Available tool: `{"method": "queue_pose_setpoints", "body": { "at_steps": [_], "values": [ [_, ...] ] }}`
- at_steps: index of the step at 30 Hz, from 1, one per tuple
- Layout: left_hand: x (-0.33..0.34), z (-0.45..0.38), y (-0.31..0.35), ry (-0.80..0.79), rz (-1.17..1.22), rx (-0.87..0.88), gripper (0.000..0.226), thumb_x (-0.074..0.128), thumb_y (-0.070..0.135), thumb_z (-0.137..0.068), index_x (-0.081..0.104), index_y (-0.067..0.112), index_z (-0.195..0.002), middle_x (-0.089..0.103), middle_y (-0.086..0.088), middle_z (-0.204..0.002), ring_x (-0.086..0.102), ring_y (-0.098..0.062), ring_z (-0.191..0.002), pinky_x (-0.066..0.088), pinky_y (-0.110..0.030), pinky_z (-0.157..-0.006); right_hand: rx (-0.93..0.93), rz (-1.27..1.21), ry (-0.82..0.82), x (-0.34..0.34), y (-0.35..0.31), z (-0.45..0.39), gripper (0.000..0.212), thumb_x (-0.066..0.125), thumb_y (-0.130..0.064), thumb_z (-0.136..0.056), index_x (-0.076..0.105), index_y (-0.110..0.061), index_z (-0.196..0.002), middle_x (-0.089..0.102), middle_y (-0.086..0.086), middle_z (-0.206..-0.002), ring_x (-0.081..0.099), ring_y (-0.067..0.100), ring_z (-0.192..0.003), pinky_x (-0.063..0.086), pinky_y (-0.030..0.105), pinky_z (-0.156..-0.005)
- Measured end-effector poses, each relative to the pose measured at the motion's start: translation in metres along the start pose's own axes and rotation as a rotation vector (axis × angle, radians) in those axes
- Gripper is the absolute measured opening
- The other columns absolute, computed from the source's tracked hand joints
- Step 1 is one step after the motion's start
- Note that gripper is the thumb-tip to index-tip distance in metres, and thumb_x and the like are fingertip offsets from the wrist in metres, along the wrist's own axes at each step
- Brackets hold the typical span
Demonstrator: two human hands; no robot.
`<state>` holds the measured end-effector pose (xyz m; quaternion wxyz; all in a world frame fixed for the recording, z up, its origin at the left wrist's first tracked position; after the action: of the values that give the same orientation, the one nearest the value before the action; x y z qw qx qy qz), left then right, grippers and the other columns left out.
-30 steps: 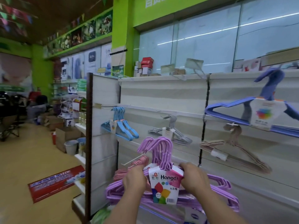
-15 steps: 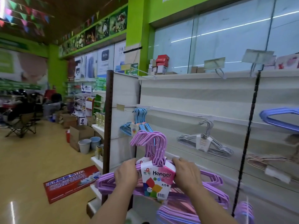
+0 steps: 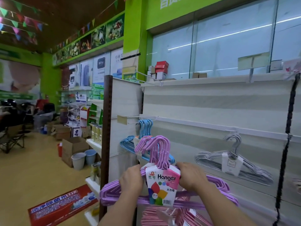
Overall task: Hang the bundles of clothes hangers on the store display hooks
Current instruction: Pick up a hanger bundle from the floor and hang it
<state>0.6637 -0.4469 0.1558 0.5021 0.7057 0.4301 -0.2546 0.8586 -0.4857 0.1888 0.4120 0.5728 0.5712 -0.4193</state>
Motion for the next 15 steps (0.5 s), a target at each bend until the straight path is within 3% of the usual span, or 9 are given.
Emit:
{"method": "queue_pose_setpoints", "body": {
  "at_steps": [3,6,9,12,13,15],
  "values": [
    [0.010,-0.029,-0.009,-0.008,-0.003,-0.014,0.018,0.043,0.016,-0.093,0.059,0.024,-0.095,0.066,0.000,-0.101,0.061,-0.021,-0.093,0.039,-0.027,-0.067,0.040,-0.101,-0.158,0.022,0.001,-0.034,0.035,0.055,-0.038,-0.083,0.055,-0.025,-0.116,0.064,0.001,-0.116,0.061,0.022,-0.102,0.048,0.032,-0.085],
    [0.021,-0.057,-0.018,-0.022,0.006,-0.021,0.019,0.043,0.016,-0.093,0.060,0.023,-0.096,0.065,0.001,-0.101,0.060,-0.020,-0.093,0.038,-0.027,-0.066,0.107,-0.467,-0.406,0.038,-0.001,-0.059,0.038,0.062,-0.020,-0.067,0.059,-0.018,-0.105,0.065,0.010,-0.113,0.059,0.018,-0.090,0.048,0.032,-0.082],
    [0.030,-0.089,-0.028,-0.047,0.027,0.007,0.016,0.044,0.022,-0.095,0.059,0.025,-0.097,0.066,0.002,-0.101,0.058,-0.017,-0.087,0.039,-0.026,-0.064,0.234,-0.768,-0.642,0.048,0.002,-0.074,0.050,0.069,-0.028,-0.052,0.059,-0.018,-0.099,0.057,0.006,-0.097,0.049,0.014,-0.079,0.040,0.029,-0.076],
    [0.033,-0.121,-0.038,-0.074,0.021,0.088,0.020,0.043,0.023,-0.096,0.059,0.030,-0.105,0.066,0.003,-0.107,0.056,-0.016,-0.086,0.039,-0.025,-0.065,0.393,-1.087,-0.647,0.063,0.003,-0.093,0.032,0.066,-0.038,-0.064,0.064,-0.020,-0.091,0.056,0.002,-0.077,0.047,0.013,-0.063,0.040,0.025,-0.060],
    [0.034,-0.134,-0.041,-0.079,0.017,0.120,0.022,0.043,0.022,-0.096,0.059,0.031,-0.107,0.065,0.003,-0.109,0.058,-0.017,-0.090,0.040,-0.026,-0.067,0.439,-1.116,-0.595,0.066,0.000,-0.101,0.028,0.062,-0.035,-0.068,0.064,-0.019,-0.091,0.056,0.001,-0.071,0.048,0.012,-0.057,0.039,0.024,-0.054],
    [0.036,-0.153,-0.044,-0.087,0.017,0.171,0.023,0.042,0.020,-0.095,0.060,0.029,-0.106,0.066,0.001,-0.110,0.061,-0.020,-0.097,0.044,-0.029,-0.072,0.478,-0.991,-0.513,0.068,-0.010,-0.108,0.041,0.056,-0.032,-0.066,0.066,-0.017,-0.103,0.055,-0.002,-0.065,0.047,0.010,-0.051,0.036,0.021,-0.049]
  ]
}}
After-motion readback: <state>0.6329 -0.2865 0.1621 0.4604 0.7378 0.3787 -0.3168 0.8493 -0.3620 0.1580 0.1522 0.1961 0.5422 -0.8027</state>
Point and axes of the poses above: each hand's wrist, its own z-axis away from the middle knuckle, its own x-axis out of the palm, y = z × x, the point moved 6 cm from there along -z, towards the middle knuckle
